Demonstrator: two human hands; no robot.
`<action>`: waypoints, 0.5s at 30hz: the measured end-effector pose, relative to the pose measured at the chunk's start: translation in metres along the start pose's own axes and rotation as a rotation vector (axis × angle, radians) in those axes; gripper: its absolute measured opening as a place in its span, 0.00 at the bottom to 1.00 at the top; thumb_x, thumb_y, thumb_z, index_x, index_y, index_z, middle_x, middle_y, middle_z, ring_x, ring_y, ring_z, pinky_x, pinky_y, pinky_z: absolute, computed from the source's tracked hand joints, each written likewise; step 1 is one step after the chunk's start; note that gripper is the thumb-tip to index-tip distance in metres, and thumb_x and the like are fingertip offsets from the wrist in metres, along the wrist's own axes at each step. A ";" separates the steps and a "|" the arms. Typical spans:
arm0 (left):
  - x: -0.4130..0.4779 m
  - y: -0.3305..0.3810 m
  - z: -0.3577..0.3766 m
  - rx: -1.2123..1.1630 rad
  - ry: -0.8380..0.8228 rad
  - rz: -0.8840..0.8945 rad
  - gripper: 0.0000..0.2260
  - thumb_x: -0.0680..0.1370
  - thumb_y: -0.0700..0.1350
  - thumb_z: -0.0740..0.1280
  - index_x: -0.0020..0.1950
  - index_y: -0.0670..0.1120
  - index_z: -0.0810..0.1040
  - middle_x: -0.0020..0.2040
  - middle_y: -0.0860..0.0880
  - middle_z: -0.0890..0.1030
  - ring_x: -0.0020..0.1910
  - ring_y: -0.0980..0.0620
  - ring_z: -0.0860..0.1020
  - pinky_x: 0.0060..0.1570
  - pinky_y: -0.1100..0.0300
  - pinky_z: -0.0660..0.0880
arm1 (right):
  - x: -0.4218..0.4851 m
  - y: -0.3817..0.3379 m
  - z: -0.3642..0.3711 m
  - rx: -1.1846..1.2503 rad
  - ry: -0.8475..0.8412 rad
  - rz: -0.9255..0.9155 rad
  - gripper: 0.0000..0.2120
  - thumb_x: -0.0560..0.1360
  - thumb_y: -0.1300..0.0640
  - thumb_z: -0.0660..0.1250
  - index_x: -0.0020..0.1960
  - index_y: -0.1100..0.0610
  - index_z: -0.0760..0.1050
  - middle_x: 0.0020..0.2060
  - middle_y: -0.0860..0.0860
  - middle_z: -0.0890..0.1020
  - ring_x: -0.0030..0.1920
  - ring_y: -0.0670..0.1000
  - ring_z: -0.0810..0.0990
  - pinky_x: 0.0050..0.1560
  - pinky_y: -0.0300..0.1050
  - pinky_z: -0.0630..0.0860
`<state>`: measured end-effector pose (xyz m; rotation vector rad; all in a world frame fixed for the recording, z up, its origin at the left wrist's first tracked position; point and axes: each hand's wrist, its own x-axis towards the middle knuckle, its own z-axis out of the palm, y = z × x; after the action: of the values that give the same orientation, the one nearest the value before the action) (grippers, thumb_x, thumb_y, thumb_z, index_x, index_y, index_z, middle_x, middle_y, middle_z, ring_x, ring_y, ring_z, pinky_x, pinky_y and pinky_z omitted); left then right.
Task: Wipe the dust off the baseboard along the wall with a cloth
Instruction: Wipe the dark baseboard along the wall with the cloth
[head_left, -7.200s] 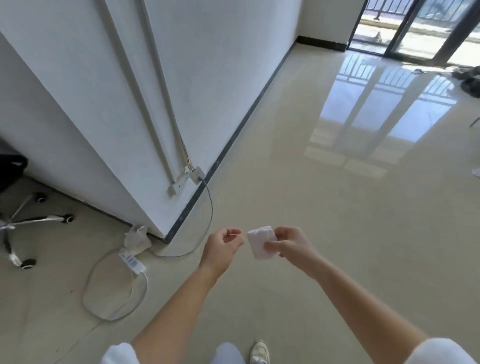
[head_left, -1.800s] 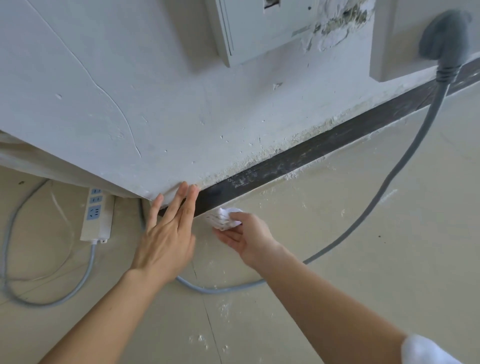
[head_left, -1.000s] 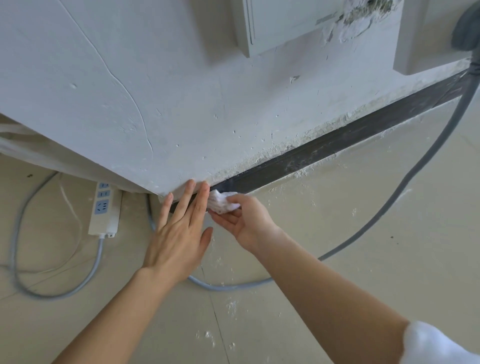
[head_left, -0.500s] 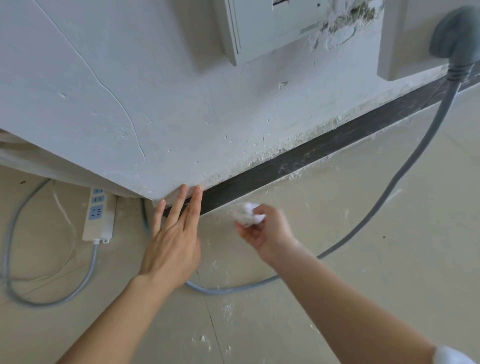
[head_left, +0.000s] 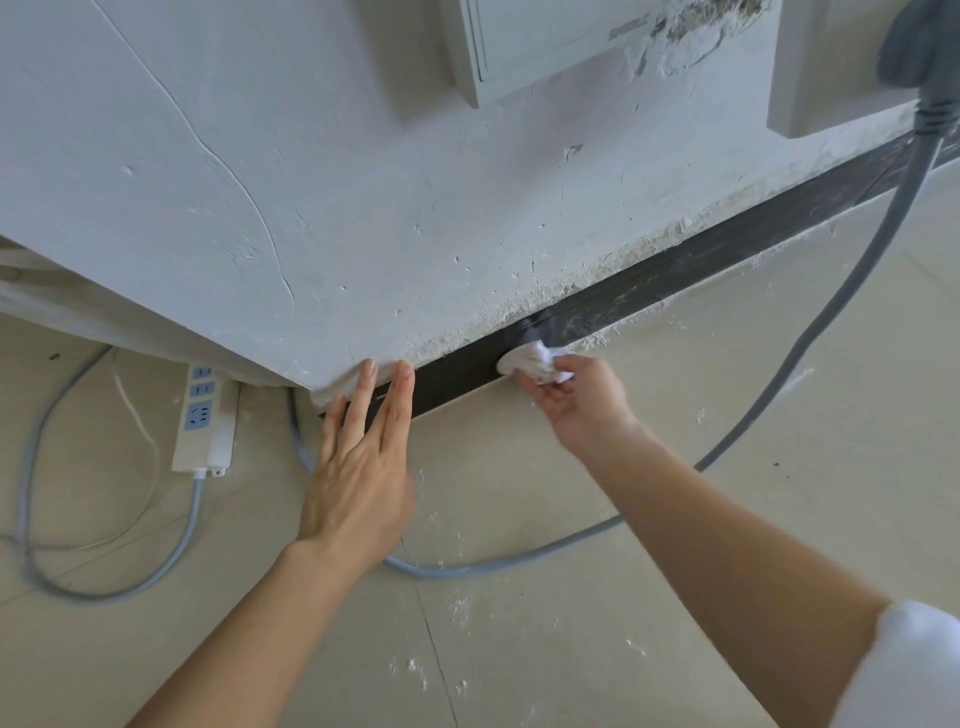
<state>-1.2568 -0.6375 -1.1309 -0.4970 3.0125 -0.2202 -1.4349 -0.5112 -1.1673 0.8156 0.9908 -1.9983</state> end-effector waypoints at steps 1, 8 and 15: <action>0.000 0.000 -0.001 0.006 0.006 0.000 0.42 0.64 0.32 0.64 0.77 0.38 0.52 0.73 0.46 0.68 0.76 0.41 0.51 0.71 0.50 0.44 | 0.001 -0.009 -0.005 0.057 0.019 -0.033 0.06 0.76 0.72 0.57 0.50 0.69 0.72 0.40 0.62 0.78 0.38 0.58 0.81 0.41 0.49 0.83; 0.002 0.006 -0.002 0.052 0.059 0.047 0.34 0.70 0.41 0.51 0.77 0.39 0.54 0.76 0.45 0.62 0.77 0.45 0.55 0.72 0.49 0.51 | -0.007 -0.027 -0.028 0.310 0.118 -0.064 0.12 0.75 0.65 0.57 0.57 0.65 0.70 0.40 0.60 0.79 0.40 0.56 0.80 0.42 0.47 0.82; 0.039 0.018 -0.009 0.077 0.101 0.338 0.31 0.72 0.40 0.51 0.77 0.42 0.57 0.77 0.47 0.60 0.76 0.49 0.59 0.71 0.48 0.56 | -0.001 0.006 0.001 -0.216 -0.020 0.116 0.12 0.75 0.65 0.62 0.56 0.66 0.76 0.47 0.63 0.83 0.43 0.58 0.83 0.42 0.48 0.82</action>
<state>-1.2998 -0.6319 -1.1265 0.0342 3.1059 -0.3423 -1.4298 -0.5136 -1.1681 0.7165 1.1008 -1.7623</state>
